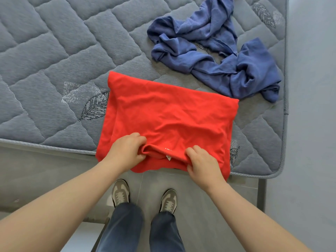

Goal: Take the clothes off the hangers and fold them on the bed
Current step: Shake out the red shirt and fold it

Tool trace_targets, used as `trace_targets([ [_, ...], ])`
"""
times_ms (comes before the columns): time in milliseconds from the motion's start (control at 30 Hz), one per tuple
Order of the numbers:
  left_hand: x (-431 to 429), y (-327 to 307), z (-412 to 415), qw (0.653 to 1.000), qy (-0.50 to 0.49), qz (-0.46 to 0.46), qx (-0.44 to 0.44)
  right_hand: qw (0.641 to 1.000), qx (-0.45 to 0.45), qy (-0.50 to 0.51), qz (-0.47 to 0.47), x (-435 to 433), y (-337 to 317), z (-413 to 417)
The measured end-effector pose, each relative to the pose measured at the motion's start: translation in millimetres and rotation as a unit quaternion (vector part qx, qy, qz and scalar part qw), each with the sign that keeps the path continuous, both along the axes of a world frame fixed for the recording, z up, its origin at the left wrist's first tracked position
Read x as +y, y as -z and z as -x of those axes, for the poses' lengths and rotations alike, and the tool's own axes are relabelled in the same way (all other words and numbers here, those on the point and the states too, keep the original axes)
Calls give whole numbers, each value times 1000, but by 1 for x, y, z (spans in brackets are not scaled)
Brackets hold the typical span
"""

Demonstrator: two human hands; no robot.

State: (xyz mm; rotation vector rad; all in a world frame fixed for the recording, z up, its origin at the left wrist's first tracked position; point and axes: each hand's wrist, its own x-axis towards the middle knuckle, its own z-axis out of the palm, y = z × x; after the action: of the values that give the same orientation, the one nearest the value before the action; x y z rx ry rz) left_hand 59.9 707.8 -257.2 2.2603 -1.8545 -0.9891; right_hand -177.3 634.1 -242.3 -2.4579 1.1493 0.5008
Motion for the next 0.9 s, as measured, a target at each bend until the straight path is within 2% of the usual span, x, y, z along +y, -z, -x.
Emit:
trace_targets([
  [100, -3, -8, -6, 990, 17, 138, -6, 992, -100, 41, 69, -13, -7, 11],
  [167, 2, -13, -8, 984, 78, 162, -14, 984, -145, 34, 100, -14, -10, 19],
  [233, 17, -6, -5, 985, 155, 76, -14, 990, -121, -4, 72, -4, -8, 28],
  [300, 36, 5, -7, 977, 205, -51, 9, 998, -36, -54, 4, 13, -1, 37],
  [333, 42, 7, -9, 978, 193, -77, 31, 997, 5, -72, -26, 19, 2, 40],
  [400, 47, 8, -13, 989, 117, -52, 73, 997, 22, -54, -54, 26, 8, 43],
  [567, 30, 4, -16, 997, 7, 21, 68, 994, -87, 64, 19, 15, 4, 27],
  [667, 16, -1, -18, 995, -40, 40, 76, 991, -83, 107, 14, -2, -3, 18],
  [900, -38, -12, -35, 996, -28, 69, 40, 991, -44, 124, 24, -61, -21, -4],
])
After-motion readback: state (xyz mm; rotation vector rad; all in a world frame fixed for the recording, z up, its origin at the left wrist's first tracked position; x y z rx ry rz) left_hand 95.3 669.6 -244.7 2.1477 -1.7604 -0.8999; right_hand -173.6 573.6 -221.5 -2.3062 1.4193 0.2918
